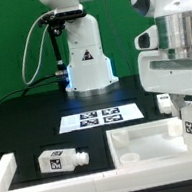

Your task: Assemble one leg

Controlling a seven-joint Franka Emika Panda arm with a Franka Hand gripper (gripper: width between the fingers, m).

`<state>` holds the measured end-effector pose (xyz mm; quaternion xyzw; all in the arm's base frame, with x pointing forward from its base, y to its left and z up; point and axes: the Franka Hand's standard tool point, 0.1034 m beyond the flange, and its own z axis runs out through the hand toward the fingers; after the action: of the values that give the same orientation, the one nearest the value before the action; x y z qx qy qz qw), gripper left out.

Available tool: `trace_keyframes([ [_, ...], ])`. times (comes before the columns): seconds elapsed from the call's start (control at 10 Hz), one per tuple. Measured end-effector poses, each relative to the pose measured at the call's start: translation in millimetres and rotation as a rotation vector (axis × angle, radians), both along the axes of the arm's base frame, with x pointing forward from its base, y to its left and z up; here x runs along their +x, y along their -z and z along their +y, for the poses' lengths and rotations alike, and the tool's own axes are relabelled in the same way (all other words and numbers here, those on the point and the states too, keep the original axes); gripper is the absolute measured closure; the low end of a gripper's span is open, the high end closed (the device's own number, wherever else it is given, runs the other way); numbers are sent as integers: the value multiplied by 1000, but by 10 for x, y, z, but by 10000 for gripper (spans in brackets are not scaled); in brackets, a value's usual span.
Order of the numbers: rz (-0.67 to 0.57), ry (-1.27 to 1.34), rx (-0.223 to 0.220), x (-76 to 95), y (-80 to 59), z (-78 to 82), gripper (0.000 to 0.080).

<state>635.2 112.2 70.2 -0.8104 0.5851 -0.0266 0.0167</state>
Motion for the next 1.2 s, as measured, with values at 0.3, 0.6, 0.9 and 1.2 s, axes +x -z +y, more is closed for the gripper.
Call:
trace_keyframes([
  [0.3,9,478,127,25,-3,-2,512],
  [0.6,2,650,132,49,-1,-71,512],
  [0.9,-2,675,127,43,4,-84,512],
  [1.2,-10,662,139,57,-100,6,215],
])
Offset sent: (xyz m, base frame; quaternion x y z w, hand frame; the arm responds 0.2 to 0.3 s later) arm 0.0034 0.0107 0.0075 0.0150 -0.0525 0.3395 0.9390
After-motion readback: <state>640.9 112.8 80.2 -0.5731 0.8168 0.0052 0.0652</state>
